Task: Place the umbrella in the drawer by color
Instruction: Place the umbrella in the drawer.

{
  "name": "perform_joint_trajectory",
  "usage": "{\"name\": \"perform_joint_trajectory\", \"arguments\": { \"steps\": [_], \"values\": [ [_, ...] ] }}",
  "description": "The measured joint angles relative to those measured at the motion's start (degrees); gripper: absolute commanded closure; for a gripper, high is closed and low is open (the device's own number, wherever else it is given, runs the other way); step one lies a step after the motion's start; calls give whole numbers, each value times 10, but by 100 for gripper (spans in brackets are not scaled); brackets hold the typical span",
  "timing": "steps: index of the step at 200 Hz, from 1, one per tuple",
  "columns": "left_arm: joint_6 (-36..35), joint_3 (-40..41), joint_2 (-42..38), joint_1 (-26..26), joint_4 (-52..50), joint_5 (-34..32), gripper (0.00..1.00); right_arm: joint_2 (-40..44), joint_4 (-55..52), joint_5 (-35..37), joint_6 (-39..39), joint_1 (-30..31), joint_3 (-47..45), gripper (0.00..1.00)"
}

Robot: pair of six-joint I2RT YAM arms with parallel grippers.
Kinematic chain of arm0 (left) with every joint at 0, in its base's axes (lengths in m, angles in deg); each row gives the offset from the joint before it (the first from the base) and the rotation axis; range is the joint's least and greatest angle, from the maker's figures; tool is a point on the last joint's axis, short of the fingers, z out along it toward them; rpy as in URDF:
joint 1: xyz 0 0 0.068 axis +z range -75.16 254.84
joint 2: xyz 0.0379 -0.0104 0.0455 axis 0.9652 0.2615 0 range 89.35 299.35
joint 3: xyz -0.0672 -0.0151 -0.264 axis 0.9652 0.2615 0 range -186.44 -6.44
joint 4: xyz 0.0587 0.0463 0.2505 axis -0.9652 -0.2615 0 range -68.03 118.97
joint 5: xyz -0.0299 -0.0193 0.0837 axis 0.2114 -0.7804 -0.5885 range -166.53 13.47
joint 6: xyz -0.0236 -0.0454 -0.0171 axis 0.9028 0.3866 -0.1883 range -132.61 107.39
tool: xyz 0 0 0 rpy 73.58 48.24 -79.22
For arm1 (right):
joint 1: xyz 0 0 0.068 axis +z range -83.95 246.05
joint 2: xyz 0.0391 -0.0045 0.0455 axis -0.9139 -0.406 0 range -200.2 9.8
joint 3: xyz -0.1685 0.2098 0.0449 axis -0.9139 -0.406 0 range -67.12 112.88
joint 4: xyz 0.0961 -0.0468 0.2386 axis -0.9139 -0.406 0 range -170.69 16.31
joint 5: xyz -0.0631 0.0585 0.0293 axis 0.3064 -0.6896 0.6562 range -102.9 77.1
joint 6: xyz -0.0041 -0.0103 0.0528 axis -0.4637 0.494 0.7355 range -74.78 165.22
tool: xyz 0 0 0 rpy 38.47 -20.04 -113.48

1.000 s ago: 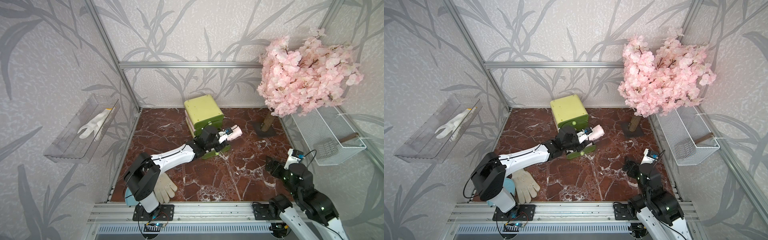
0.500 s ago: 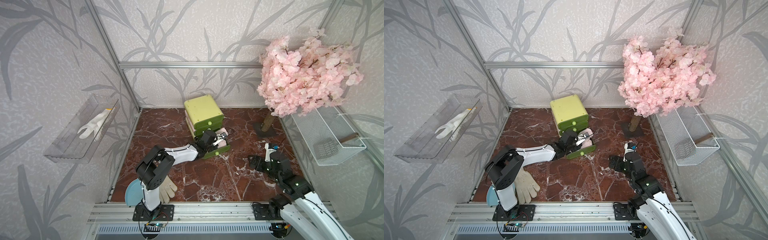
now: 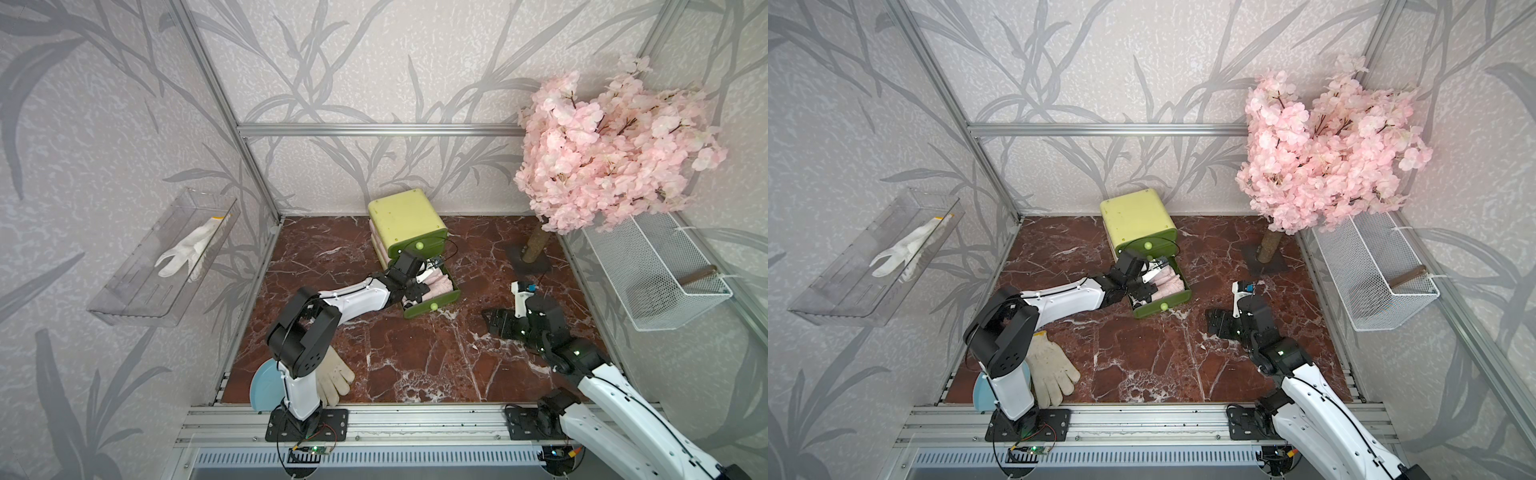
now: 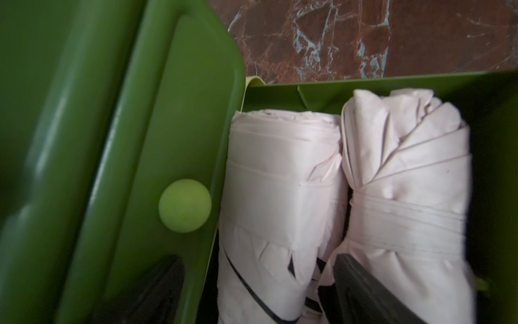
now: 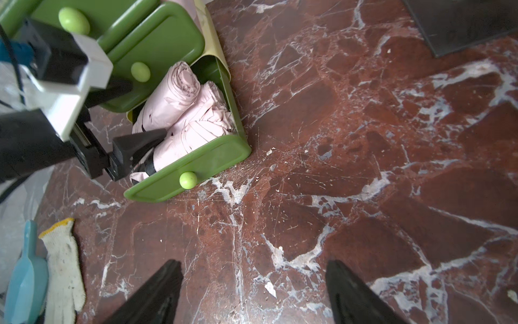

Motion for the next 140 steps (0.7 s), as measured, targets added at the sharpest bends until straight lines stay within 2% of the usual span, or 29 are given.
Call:
{"name": "perform_joint_trajectory", "arguments": {
  "steps": [11, 33, 64, 83, 101, 116, 140],
  "values": [
    [24, -4, -15, 0, -5, 5, 10, -34, 13, 0, -14, 11, 11, 32],
    [79, -4, -68, 0, -21, 15, 10, -118, 35, 8, -43, 37, 51, 34],
    [175, 9, -191, 9, -11, 14, 6, -229, 90, 27, -93, 78, 123, 41],
    [256, 10, -246, 34, -20, 19, 14, -297, 134, 32, -124, 89, 169, 47],
    [322, 13, -261, 58, -42, 24, 20, -370, 185, 37, -146, 87, 210, 57],
    [365, 56, -270, 67, -31, 33, 23, -423, 221, 34, -158, 82, 233, 60],
    [415, 178, -292, 63, 2, 52, 25, -489, 263, 20, -160, 67, 259, 63]
  ]
}}
